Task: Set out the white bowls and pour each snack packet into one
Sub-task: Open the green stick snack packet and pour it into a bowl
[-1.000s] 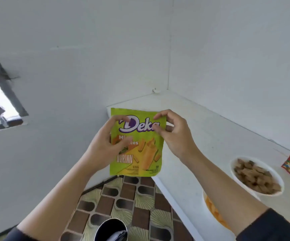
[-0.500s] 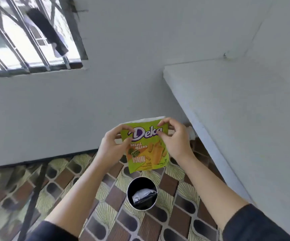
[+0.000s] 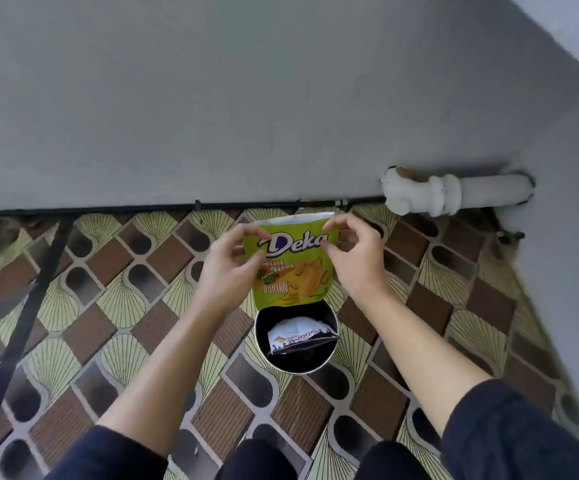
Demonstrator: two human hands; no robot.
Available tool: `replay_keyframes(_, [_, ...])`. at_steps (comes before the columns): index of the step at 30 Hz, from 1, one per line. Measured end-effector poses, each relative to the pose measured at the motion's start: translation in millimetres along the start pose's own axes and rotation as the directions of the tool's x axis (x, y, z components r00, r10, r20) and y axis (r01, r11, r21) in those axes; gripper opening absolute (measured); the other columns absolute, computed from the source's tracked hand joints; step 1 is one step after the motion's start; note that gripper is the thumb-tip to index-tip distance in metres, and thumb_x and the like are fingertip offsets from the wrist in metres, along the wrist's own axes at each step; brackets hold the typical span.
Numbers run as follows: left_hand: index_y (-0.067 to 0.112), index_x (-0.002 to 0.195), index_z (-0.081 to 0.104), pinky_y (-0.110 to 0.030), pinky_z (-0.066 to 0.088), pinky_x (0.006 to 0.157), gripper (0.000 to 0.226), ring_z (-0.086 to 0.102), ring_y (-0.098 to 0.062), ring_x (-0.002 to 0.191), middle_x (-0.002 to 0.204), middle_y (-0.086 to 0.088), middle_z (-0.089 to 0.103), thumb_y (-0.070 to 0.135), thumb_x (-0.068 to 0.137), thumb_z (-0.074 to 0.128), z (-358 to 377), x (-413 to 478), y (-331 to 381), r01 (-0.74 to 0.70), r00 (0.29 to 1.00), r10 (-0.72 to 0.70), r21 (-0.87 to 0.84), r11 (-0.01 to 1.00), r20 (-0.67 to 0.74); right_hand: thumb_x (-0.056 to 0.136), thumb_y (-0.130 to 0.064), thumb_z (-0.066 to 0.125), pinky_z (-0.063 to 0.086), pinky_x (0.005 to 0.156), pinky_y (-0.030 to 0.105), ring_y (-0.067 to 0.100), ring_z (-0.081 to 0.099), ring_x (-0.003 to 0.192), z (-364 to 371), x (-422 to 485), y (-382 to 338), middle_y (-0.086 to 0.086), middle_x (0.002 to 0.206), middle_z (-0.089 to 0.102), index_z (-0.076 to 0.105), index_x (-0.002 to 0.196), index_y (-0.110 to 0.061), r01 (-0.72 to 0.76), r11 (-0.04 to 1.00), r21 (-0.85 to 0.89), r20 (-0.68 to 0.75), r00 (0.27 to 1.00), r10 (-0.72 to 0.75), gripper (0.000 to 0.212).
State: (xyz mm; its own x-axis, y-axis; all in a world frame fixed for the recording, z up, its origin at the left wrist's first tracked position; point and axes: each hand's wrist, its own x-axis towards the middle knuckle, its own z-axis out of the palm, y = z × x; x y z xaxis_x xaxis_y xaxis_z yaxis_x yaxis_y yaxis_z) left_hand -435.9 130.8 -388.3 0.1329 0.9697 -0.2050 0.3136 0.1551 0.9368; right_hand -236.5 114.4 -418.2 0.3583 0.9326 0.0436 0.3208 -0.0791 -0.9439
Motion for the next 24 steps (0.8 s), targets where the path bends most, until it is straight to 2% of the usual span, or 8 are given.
replay_keyframes(4, [0.027,0.099,0.068,-0.022,0.060,0.067,0.023,0.066,-0.015,0.110,0.127,0.000,0.065,0.005,0.098,0.062,22,26,-91,0.026,1.000,-0.026,0.009,1.000,0.008,0.085,0.005,0.070,0.060,0.080,0.028,0.014,0.069,0.096,32,0,88,-0.006,0.101,0.071,0.065,0.086,-0.028,-0.038,0.997,-0.066,0.053,0.998,0.041,0.033])
replay_keyframes(8, [0.038,0.098,0.069,-0.039,0.052,0.101,0.026,0.056,-0.017,0.127,0.130,0.006,0.061,0.012,0.095,0.067,37,26,-153,0.158,0.978,-0.170,0.103,0.982,0.119,0.086,0.000,0.070,0.052,0.100,0.036,0.010,0.064,0.109,45,-14,141,-0.008,0.105,0.070,0.065,0.087,-0.027,-0.132,0.977,-0.165,0.170,0.972,0.160,0.027])
replay_keyframes(11, [0.030,0.111,0.068,-0.022,0.046,0.096,0.017,0.058,-0.011,0.116,0.114,0.018,0.060,0.018,0.100,0.063,37,19,-148,0.203,0.961,-0.223,0.132,0.970,0.162,0.090,-0.004,0.067,0.046,0.102,0.030,0.005,0.059,0.114,39,-24,138,-0.011,0.111,0.068,0.067,0.090,-0.024,-0.193,0.960,-0.204,0.186,0.955,0.232,0.020])
replay_keyframes(13, [0.024,0.113,0.067,-0.007,0.048,0.072,0.014,0.065,-0.008,0.107,0.110,0.011,0.065,0.020,0.102,0.061,31,19,-122,0.206,0.964,-0.219,0.101,0.973,0.148,0.090,-0.006,0.067,0.048,0.102,0.031,0.002,0.061,0.111,33,-21,115,-0.014,0.108,0.069,0.067,0.091,-0.027,-0.205,0.963,-0.175,0.191,0.952,0.237,0.021])
replay_keyframes(14, [0.024,0.111,0.068,-0.009,0.049,0.068,0.012,0.065,-0.007,0.105,0.111,0.006,0.066,0.022,0.102,0.061,26,19,-104,0.185,0.971,-0.196,0.096,0.978,0.134,0.090,-0.008,0.068,0.051,0.101,0.033,0.002,0.062,0.109,29,-18,99,-0.014,0.105,0.069,0.068,0.092,-0.029,-0.199,0.968,-0.155,0.192,0.955,0.227,0.021])
replay_keyframes(17, [0.029,0.105,0.068,-0.030,0.057,0.084,0.008,0.066,-0.015,0.099,0.105,-0.004,0.068,0.026,0.101,0.062,6,15,-30,0.087,0.987,-0.100,0.103,0.991,0.123,0.090,-0.015,0.070,0.055,0.096,0.034,0.003,0.066,0.100,8,-11,26,-0.011,0.099,0.071,0.067,0.094,-0.031,-0.156,0.984,-0.081,0.172,0.971,0.168,0.017])
replay_keyframes(20, [0.030,0.107,0.067,-0.031,0.055,0.080,0.010,0.068,-0.018,0.089,0.105,-0.010,0.068,0.026,0.101,0.061,-14,1,63,-0.008,0.987,-0.009,0.108,0.994,0.163,0.090,-0.019,0.070,0.055,0.089,0.028,0.004,0.066,0.095,-27,-8,-68,-0.009,0.096,0.071,0.068,0.097,-0.030,-0.097,0.994,-0.043,0.129,0.987,0.101,0.013])
replay_keyframes(24, [0.031,0.113,0.066,-0.036,0.057,0.076,0.013,0.070,-0.027,0.096,0.103,-0.010,0.067,0.029,0.101,0.061,-35,-21,194,-0.151,0.965,0.117,0.131,0.980,0.235,0.092,-0.025,0.069,0.053,0.082,0.019,0.002,0.065,0.090,-88,-10,-191,-0.010,0.094,0.070,0.067,0.104,-0.025,0.000,0.996,-0.087,0.069,0.998,0.006,0.012])
